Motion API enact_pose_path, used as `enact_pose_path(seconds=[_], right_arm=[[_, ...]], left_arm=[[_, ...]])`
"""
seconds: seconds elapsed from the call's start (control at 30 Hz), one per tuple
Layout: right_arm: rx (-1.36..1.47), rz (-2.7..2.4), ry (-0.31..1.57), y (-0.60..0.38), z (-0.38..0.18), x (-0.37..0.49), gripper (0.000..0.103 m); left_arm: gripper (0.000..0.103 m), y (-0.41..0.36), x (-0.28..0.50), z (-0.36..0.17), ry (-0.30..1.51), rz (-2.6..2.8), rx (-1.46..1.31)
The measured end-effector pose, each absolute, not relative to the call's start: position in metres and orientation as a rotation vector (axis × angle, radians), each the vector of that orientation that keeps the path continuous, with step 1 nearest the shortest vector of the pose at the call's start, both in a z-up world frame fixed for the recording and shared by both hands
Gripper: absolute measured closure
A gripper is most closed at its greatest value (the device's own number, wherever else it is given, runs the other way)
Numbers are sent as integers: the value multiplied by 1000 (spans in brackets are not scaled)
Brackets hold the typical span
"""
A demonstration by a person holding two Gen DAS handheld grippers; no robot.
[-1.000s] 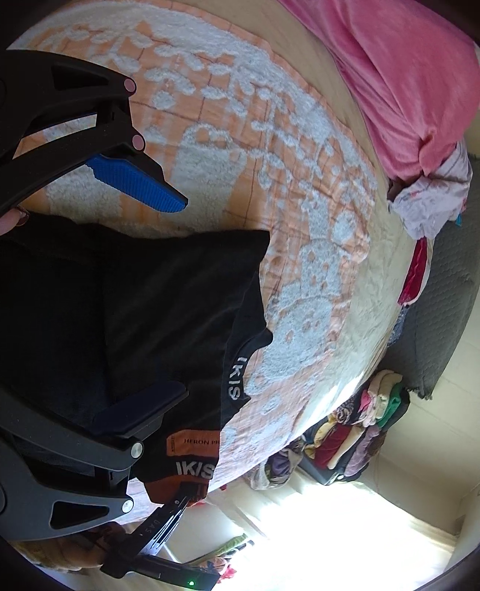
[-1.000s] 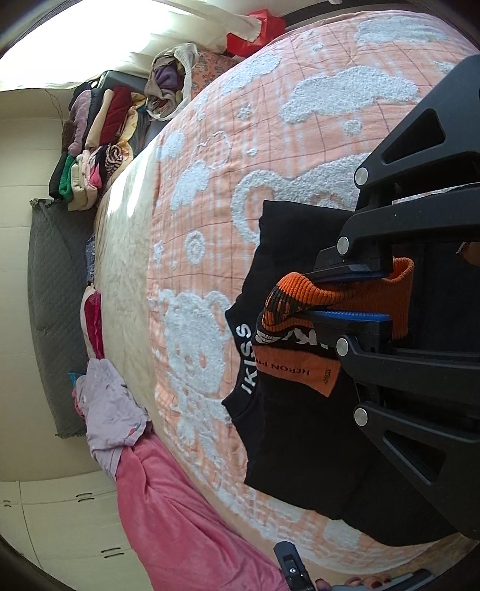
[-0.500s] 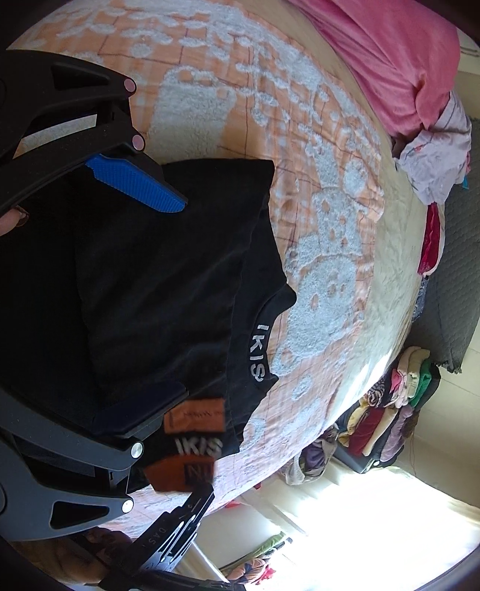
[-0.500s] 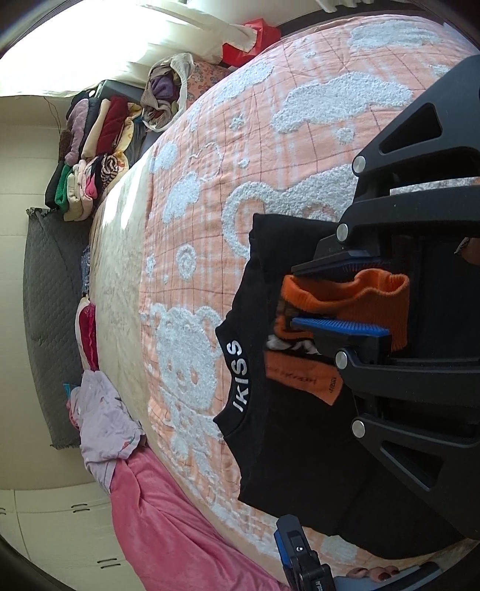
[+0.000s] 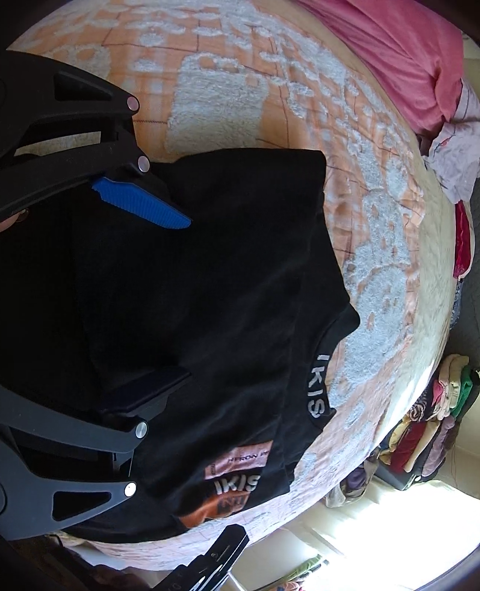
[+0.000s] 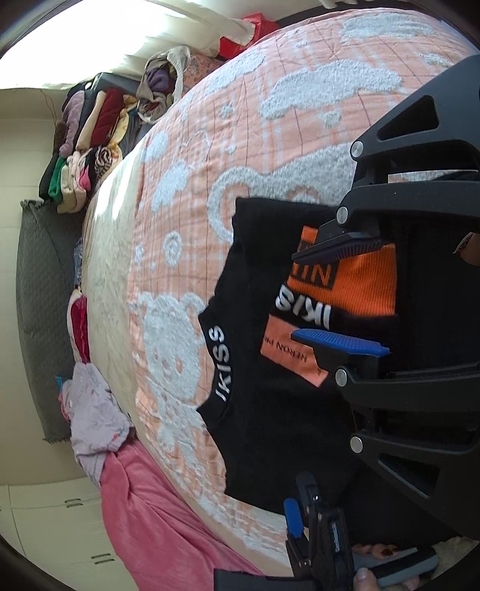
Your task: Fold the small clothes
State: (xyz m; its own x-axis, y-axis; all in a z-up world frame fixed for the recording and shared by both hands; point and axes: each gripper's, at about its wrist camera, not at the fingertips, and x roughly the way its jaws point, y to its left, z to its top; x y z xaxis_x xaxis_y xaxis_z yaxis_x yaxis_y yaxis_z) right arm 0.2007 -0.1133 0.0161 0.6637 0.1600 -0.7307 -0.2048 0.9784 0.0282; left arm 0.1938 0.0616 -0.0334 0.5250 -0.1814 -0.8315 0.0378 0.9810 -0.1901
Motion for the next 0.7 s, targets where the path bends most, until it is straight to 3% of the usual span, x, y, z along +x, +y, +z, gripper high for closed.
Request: enact_pose_path(seconds=[0.2, 0.3, 0.47, 0.7], right_arm=[[-63, 292, 863, -88, 4, 201, 64], [-67, 276, 890, -88, -5, 203, 59], [-88, 177, 979, -105, -31, 210, 59], [-10, 176, 952, -117, -30, 200, 58]], left_arm=[[33, 65, 189, -35, 1007, -149, -144], [33, 67, 188, -35, 1007, -155, -148], [33, 68, 186, -35, 1000, -160, -160], [33, 70, 183, -33, 998, -160, -171]])
